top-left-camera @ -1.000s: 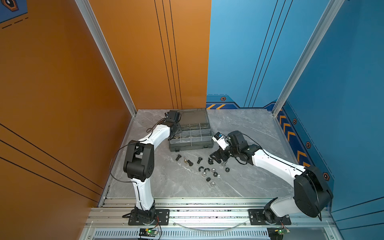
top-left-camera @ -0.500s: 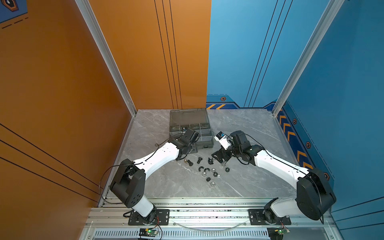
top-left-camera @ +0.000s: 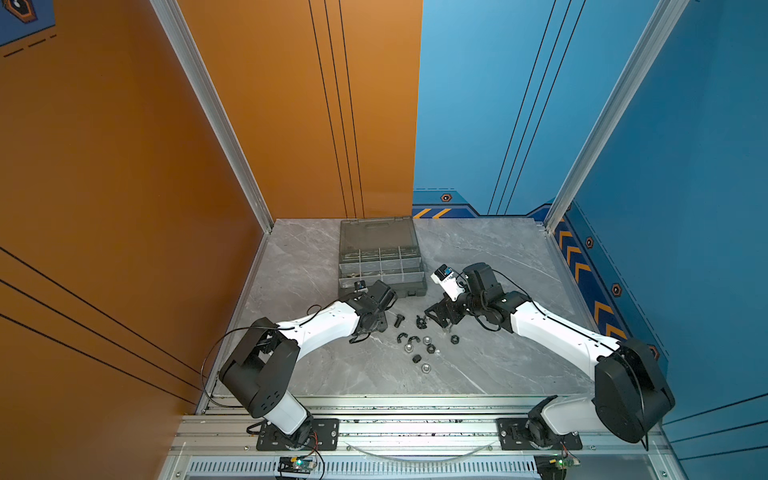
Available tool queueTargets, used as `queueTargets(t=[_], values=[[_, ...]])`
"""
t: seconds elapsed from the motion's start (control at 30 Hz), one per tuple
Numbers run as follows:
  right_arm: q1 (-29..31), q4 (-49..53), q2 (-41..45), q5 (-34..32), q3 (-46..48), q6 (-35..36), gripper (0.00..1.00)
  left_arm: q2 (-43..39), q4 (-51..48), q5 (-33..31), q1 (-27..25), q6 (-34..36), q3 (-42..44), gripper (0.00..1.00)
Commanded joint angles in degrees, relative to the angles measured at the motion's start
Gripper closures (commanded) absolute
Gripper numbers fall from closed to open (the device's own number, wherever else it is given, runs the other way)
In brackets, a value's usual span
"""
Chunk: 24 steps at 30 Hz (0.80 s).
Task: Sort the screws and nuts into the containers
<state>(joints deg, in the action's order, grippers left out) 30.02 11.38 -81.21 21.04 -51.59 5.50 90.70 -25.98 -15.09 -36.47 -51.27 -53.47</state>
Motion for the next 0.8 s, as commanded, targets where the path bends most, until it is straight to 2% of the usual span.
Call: queueTargets(t=[0.0, 0.27, 0.47, 0.77], values=[[-0.2, -0.8, 1.2, 1.3, 1.1, -1.2, 0.06, 2.0, 2.7, 0.1, 1.1, -2.9, -0.2, 0.45], [-0.1, -1.1, 1.4, 1.2, 1.6, -1.4, 0.06, 5.8, 2.9, 0.7, 2.5, -3.4, -2.4, 0.53], [-0.2, -1.2, 1.2, 1.2, 1.9, -1.4, 0.06, 6.6, 3.4, 1.0, 4.0, -3.1, -2.6, 0.54], [-0.2, -1.4, 1.1, 1.3, 1.9, -1.5, 0.06, 8.3, 3.5, 1.6, 5.0, -2.8, -3.4, 0.64]])
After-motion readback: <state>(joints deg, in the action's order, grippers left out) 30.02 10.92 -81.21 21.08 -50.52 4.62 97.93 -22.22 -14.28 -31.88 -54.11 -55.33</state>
